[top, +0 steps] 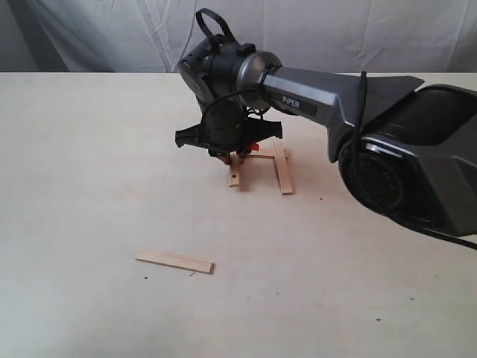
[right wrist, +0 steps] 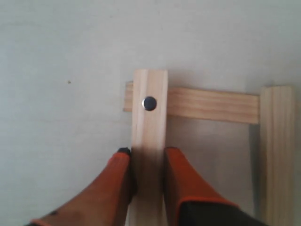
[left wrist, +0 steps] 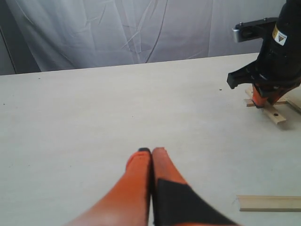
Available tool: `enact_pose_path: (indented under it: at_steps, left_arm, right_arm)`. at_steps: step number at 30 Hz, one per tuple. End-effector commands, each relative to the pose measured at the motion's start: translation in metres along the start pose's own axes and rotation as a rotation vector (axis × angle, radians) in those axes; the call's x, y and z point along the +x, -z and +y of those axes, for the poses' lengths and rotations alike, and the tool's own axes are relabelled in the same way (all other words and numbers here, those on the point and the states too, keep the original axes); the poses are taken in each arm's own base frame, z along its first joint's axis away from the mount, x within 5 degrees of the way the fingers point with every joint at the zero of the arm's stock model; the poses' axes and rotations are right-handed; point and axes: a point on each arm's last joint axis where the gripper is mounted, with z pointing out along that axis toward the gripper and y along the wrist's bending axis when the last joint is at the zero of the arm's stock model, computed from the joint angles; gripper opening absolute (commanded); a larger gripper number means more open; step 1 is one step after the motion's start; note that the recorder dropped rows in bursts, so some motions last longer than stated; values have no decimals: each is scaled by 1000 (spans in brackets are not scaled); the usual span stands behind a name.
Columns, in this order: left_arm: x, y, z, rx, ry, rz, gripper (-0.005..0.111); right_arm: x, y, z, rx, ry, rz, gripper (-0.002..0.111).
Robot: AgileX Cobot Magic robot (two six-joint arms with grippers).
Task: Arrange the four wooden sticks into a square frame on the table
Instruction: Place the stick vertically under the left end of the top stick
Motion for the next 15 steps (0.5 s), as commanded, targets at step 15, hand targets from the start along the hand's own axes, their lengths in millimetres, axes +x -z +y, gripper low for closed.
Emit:
enact_pose_path:
  at_steps: [15]
  left_arm:
    - [1,0,0,4,0,-2,0]
  right_arm:
    - [4,-16,-2,35,5,37,2]
